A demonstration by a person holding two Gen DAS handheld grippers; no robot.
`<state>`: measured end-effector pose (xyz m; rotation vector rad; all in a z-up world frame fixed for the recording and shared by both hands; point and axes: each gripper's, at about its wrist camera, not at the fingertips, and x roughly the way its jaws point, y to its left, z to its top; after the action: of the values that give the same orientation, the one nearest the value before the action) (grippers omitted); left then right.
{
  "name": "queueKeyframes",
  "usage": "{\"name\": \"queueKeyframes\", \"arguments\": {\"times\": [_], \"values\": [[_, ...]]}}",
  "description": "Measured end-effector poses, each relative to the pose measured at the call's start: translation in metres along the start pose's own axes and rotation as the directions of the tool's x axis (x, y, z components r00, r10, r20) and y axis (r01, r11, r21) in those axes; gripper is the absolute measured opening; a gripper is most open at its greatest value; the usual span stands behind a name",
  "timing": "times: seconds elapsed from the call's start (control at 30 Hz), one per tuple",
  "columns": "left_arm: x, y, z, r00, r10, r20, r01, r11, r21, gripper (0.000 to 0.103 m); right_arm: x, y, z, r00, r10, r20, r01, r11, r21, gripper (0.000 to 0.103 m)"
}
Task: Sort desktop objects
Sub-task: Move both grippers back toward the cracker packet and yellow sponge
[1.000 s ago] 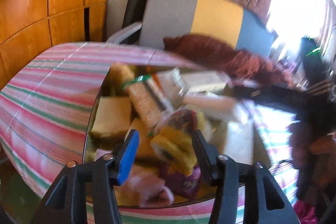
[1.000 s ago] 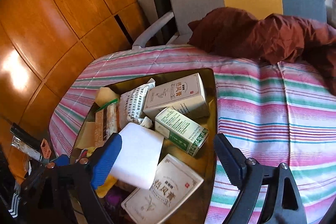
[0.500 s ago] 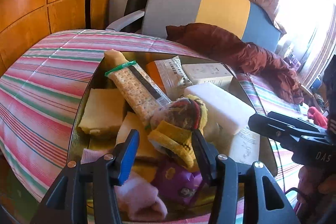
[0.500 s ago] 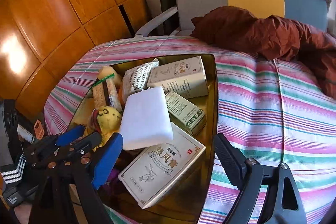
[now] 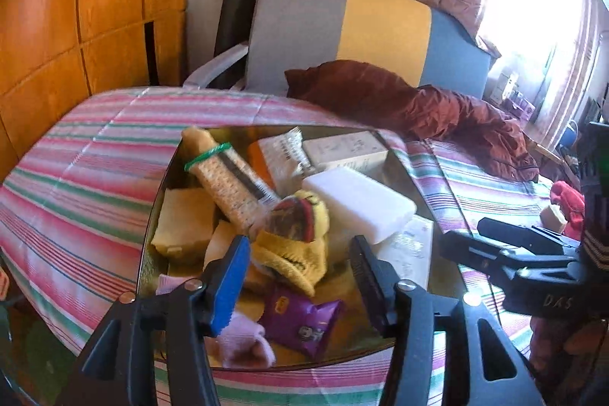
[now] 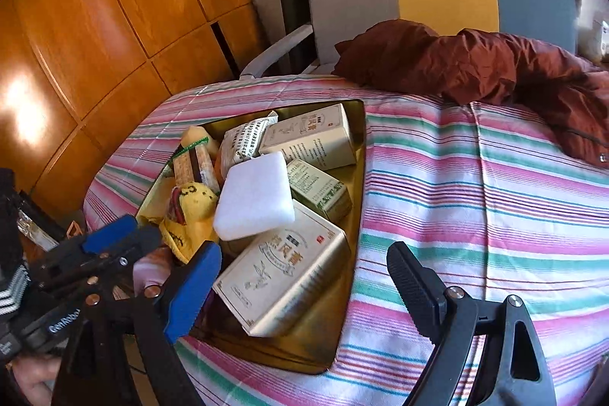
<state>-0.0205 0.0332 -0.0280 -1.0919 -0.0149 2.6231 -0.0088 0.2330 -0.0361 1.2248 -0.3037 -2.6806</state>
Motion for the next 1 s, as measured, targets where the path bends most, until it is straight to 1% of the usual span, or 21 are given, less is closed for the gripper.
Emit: {"name": "queueKeyframes", "arguments": {"times": [0.27,0.57,0.8,1.0], "values": [[-0.014,-0.026,0.002,1.000,-0.007,0.029,0.005,0.997,0.077,0.057,-0.021,-0.013,-0.013,0.999,-0.047,0.011,0.047,0.999,0.009,0.091],[-0.024,-0.054,0.004,0.998,-0.038,0.050,0.030,0.988,0.153,0.057,-0.053,-0.056,-0.035,0.991,-0.136,-0.001,0.135,0.988,0.076,0.092],[-0.022,-0.074,0.004,0.996,-0.074,0.041,0.064,0.978,0.196,0.057,-0.076,-0.104,-0.054,0.973,-0.230,-0.033,0.233,0.961,0.147,0.092],[-0.018,-0.090,0.004,0.994,-0.103,0.028,0.094,0.969,0.229,0.057,-0.092,-0.140,-0.073,0.954,-0.289,-0.079,0.299,0.933,0.202,0.092]]}}
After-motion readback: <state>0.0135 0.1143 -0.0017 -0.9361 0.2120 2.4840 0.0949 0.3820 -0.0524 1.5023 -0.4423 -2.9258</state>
